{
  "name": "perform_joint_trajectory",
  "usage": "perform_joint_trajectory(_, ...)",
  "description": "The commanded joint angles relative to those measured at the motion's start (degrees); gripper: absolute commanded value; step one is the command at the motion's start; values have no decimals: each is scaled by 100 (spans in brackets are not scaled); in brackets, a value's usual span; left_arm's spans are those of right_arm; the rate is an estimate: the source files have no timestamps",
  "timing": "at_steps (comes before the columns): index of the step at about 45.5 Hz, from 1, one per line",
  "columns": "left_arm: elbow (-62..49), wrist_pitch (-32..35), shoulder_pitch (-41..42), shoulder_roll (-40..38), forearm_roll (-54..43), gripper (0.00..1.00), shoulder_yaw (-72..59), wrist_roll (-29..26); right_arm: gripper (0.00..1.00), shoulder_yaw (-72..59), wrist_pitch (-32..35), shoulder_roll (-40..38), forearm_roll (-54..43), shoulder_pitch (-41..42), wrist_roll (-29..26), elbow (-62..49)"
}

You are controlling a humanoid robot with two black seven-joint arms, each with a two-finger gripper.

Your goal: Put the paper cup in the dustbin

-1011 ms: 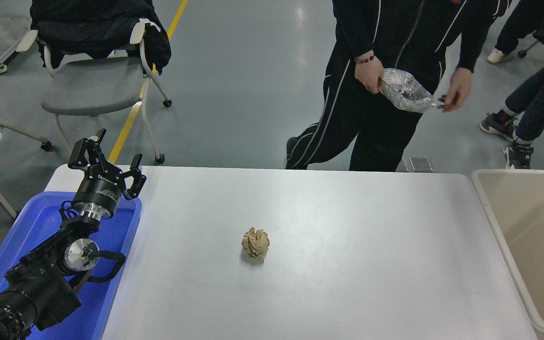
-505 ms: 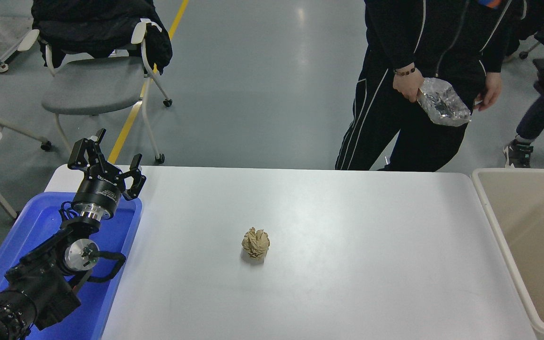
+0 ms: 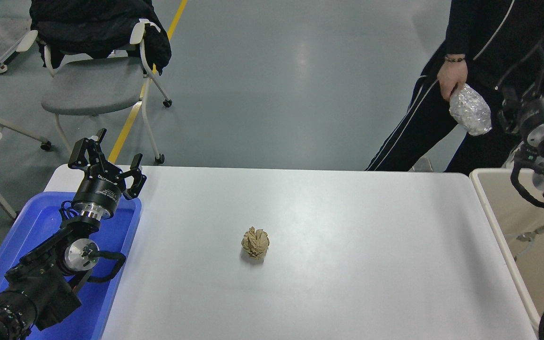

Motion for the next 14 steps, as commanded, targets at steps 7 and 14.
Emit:
perform_joint_trajectory(7,0,0,0,-2,0,100,0,0,99,122,-3,466,-1,-686,385,-32)
perform_joint_trajectory(14,0,0,0,-2,0,100,0,0,99,131,-3,449,-1,-686,385,-23)
